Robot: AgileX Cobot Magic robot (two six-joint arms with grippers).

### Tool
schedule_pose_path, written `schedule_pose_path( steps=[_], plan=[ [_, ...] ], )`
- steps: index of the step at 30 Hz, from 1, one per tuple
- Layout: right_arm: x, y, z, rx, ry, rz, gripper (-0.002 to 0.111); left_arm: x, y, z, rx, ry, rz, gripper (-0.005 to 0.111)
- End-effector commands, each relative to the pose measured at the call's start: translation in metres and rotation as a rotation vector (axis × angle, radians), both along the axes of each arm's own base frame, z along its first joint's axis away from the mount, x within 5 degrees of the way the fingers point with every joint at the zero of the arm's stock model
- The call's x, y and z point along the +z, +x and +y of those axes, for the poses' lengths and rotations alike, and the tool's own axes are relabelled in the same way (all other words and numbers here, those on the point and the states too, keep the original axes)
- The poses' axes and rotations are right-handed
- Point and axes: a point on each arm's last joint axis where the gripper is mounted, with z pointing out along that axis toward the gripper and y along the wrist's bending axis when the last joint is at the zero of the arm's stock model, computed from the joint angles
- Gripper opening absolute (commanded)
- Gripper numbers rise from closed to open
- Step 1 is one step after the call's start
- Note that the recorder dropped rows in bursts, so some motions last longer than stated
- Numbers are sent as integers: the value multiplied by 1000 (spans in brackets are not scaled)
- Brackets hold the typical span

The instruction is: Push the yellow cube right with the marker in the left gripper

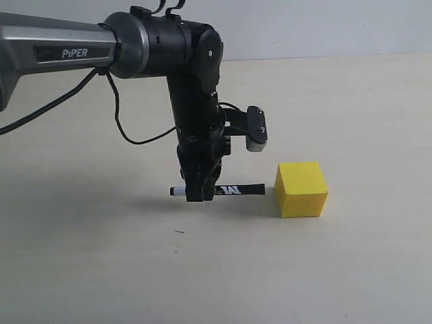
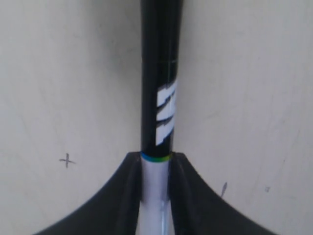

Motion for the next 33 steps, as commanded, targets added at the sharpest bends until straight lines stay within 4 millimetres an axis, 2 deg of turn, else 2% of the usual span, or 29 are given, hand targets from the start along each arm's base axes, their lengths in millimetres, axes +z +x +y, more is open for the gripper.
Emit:
schedule_pose_path(
  steps=[1, 12, 16, 26, 29, 33],
  plan=[
    [-1, 0, 0, -7, -9, -2, 0, 3, 2, 0, -1, -13, -10, 0],
    [-1, 0, 0, -7, -9, -2, 0, 3, 10, 12, 70, 39, -12, 0],
    [-1, 0, 0, -7, -9, -2, 0, 5, 9, 2, 97, -8, -49, 0],
    [-1, 0, 0, -7, -9, -2, 0, 4, -7, -50, 5, -49, -62, 0],
    [-1, 0, 0, -7, -9, -2, 0, 8, -6, -51, -5, -41, -75, 0],
    [-1, 0, 0, -7, -9, -2, 0, 12, 11, -39, 32, -43, -96, 0]
  ],
)
